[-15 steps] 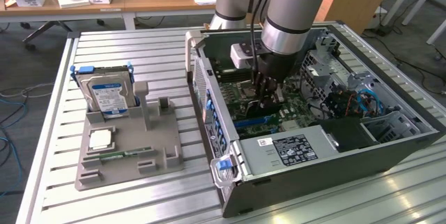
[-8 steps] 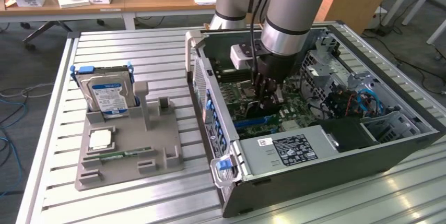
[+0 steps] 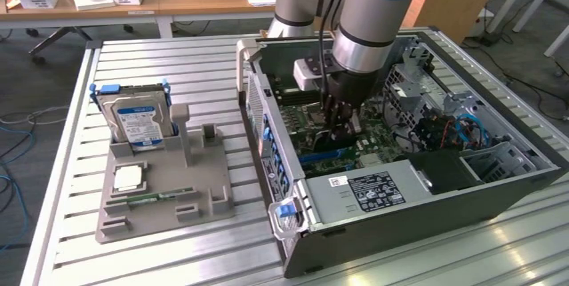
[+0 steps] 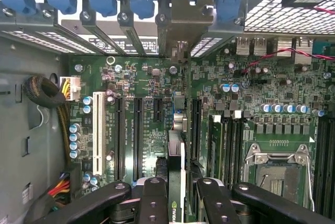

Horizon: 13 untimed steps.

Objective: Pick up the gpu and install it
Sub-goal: 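Insert the gpu into the slot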

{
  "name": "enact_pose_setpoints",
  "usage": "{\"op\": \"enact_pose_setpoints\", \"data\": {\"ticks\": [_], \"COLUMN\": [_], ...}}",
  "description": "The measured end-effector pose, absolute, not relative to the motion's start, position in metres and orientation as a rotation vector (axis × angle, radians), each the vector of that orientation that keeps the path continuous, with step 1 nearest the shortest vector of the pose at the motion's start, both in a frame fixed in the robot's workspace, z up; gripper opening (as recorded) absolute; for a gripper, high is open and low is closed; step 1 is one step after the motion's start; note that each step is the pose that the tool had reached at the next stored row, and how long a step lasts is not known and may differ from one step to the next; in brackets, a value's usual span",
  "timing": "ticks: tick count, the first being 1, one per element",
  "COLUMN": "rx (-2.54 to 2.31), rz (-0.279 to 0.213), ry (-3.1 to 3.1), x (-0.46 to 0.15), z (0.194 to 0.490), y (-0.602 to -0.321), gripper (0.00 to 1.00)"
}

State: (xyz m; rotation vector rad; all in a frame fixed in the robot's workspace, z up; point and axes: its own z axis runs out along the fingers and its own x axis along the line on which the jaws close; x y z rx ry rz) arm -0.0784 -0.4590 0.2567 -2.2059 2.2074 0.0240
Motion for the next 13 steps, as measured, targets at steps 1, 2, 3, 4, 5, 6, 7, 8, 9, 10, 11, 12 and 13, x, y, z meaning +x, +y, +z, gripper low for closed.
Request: {"op": "enact_pose_setpoints", "data": {"ticks": [1, 2, 3, 4, 5, 6, 7, 8, 9, 10, 11, 12, 13], "rx": [-2.206, -2.206, -2.206, -2.206, -2.206, -2.206, -2.206, -2.206, -2.206, -2.206, -2.206, -2.206, -2.206], "rz": [0.024, 0.024, 0.024, 0.024, 0.024, 0.024, 0.024, 0.024, 0.024, 0.024, 0.024, 0.024, 0.024], "ry": [2.207, 2.207, 2.207, 2.207, 2.207, 2.207, 2.208, 2.208, 2.208, 2.208, 2.207, 2.207, 2.207], "x": [-0.0784, -0.0784, -0.0784, -0.0784, -0.0784, -0.0784, -0.0784, -0.0785, -0.0785, -0.0785, -0.0784, -0.0784, -0.0784], "z": [0.2561, 0.2554, 0.2548, 0.2541, 0.2535, 0.2529, 0.2529, 0.2529, 0.2529, 0.2529, 0.2528, 0.2524, 0.2519], "y": [-0.4590, -0.4590, -0.4590, -0.4590, -0.4590, -0.4590, -0.4591, -0.4591, -0.4591, -0.4591, -0.4590, -0.4590, -0.4590], "gripper": [0.26, 0.26, 0.26, 0.26, 0.26, 0.26, 0.26, 0.26, 0.26, 0.26, 0.26, 0.26, 0.26]}}
